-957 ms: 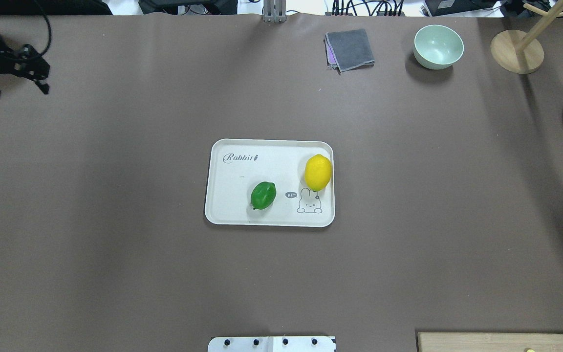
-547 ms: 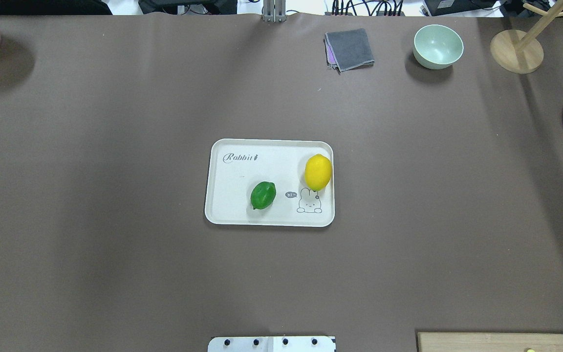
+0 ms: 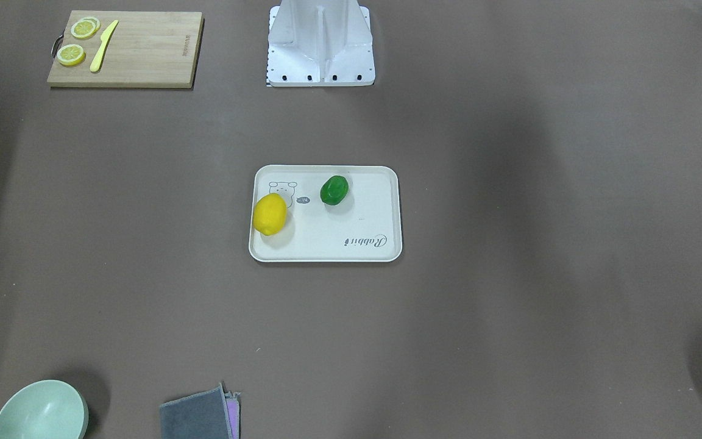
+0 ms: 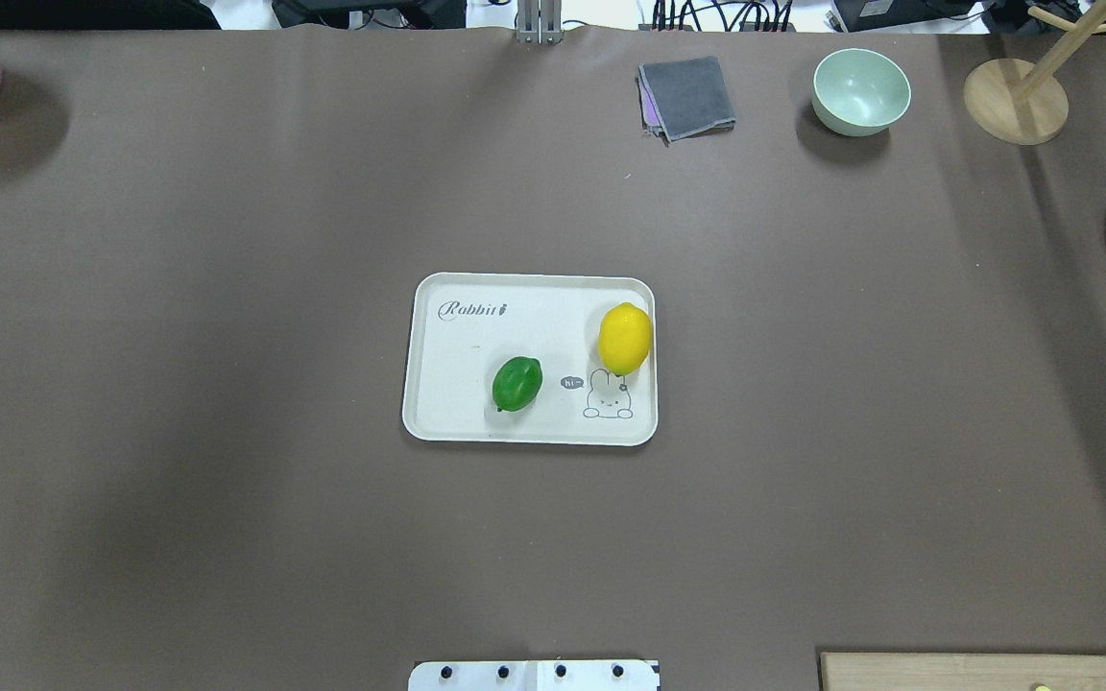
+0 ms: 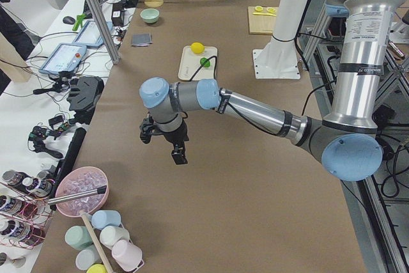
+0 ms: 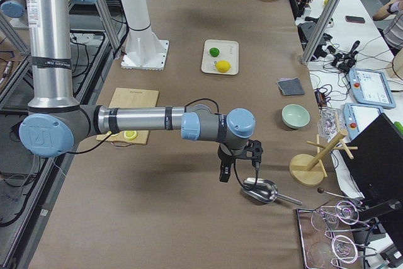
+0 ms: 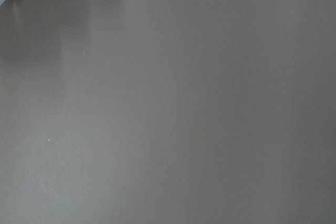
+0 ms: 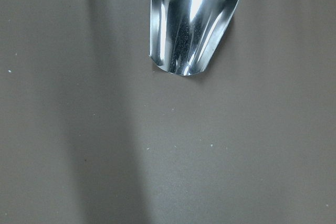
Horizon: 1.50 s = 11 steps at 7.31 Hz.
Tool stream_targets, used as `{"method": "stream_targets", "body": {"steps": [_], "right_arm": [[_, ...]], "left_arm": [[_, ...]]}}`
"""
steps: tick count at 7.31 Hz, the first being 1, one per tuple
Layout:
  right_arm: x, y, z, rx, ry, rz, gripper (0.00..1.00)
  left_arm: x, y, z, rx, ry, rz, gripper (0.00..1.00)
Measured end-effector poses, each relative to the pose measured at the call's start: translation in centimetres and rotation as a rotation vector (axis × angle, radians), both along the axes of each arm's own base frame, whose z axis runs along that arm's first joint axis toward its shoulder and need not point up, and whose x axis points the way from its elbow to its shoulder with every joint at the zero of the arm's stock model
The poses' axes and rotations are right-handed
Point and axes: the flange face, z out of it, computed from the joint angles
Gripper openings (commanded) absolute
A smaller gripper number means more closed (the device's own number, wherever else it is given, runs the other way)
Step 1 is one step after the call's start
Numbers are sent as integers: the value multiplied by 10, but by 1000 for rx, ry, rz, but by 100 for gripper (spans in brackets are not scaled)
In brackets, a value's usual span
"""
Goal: Place all lemons on tray
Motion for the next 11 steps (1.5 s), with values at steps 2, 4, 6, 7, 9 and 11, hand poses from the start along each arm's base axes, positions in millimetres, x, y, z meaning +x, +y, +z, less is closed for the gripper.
{"method": "stream_targets", "body": {"steps": [2,4,6,7,9,11], "right_arm": [[0,1,0,3,1,0,99],[1,5,3,-2,1,0,99],[2,15,14,3,1,3,99],[2,21,18,9,3,7,99],[3,25,21,10,7,11,99],[4,25,22,11,8,13,99]], "left_arm": [[-14,39,43,0,8,3,98],[-21,77,85,32,7,-7,98],[-22,88,108,32,7,-12,98],[-22,88,110,28,5,-15,98],[-22,86,109,24,4,-21,98],[-22,85,108,22,4,-23,98]]}}
